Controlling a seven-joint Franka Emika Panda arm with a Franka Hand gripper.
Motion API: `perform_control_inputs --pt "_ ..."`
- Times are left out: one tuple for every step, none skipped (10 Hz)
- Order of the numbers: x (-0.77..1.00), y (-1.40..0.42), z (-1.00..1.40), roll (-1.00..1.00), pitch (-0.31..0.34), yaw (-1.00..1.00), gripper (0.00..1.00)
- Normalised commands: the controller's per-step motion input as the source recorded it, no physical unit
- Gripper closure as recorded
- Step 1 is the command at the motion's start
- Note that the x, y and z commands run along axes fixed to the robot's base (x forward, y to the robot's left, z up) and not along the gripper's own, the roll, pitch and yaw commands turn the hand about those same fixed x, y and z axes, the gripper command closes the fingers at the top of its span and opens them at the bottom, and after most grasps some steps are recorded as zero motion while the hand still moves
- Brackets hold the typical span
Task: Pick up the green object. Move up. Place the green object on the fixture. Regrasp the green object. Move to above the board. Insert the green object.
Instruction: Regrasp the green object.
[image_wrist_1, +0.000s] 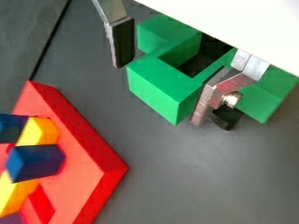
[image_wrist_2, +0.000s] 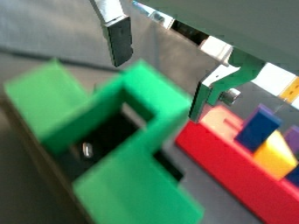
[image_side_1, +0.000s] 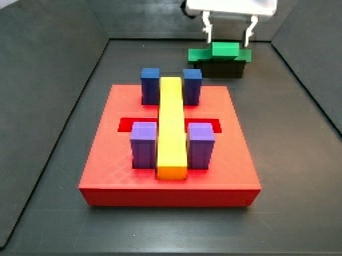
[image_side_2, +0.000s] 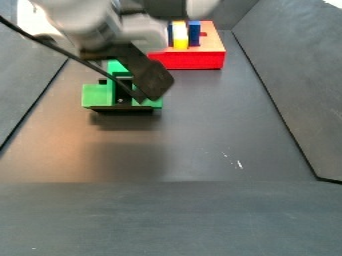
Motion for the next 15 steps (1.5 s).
perform_control_inputs --pt "0.2 0.05 0.66 -0.2 0.0 -0.14 0.0" --pt "0.0 0.0 0.51 -0.05 -0.143 -0.23 0.0" --pt "0.18 0.03 0.95 -0.1 -0.146 -0.31 0.0" --pt "0.0 -0.39 0.98 0.65 0.126 -0.43 0.0" --pt "-0.23 -0.58 0.51 1.0 0.283 -0.01 0.0" --pt "-0.09 -0.55 0.29 1.0 0.177 0.0 0.0" --pt "0.0 -0.64 0.0 0.84 0.143 0.07 0.0" --pt "0.0 -0.47 -0.08 0.96 0.374 0.15 0.0" --pt "0.0 -0.39 -0.01 1.0 0.466 0.14 0.0" --pt "0.05 -0.42 -0.06 1.0 0.486 0.11 0.0" --pt "0.38 -0.36 -0.19 0.95 0.36 0.1 0.0" --pt "0.54 -0.25 -0.17 1.0 0.22 0.11 0.0" --pt "0.61 -0.24 -0.12 1.0 0.091 0.09 0.0" --pt "0.62 -0.23 -0.13 1.0 0.054 0.1 0.0" --pt "0.47 -0.16 -0.05 1.0 -0.069 0.08 0.0"
